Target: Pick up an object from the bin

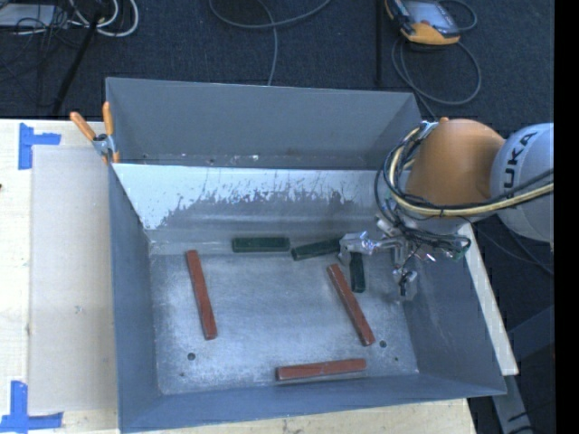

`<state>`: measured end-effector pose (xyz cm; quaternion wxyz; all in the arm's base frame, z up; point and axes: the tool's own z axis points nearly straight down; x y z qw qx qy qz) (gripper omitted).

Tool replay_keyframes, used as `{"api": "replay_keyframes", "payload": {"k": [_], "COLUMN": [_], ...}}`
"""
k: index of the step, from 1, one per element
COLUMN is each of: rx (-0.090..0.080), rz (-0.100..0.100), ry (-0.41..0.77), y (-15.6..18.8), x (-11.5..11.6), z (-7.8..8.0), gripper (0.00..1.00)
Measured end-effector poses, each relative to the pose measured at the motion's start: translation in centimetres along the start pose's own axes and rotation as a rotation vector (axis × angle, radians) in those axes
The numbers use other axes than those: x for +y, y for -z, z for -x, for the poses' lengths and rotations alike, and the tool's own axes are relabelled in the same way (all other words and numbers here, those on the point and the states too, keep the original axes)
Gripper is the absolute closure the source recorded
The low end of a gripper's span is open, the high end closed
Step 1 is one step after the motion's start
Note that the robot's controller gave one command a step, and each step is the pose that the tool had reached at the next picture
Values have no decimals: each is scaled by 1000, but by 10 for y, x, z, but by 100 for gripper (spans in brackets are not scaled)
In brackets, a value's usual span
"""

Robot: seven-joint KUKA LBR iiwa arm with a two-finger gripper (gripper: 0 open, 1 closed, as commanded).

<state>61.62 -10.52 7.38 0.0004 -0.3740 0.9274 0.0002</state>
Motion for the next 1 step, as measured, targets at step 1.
{"api": "replay_keyframes", "payload": {"k": [1], "rx": [-1], "rz": [1], "ry": [-4], "y": [0], "x": [0], "z": [1], "gripper": [100]}}
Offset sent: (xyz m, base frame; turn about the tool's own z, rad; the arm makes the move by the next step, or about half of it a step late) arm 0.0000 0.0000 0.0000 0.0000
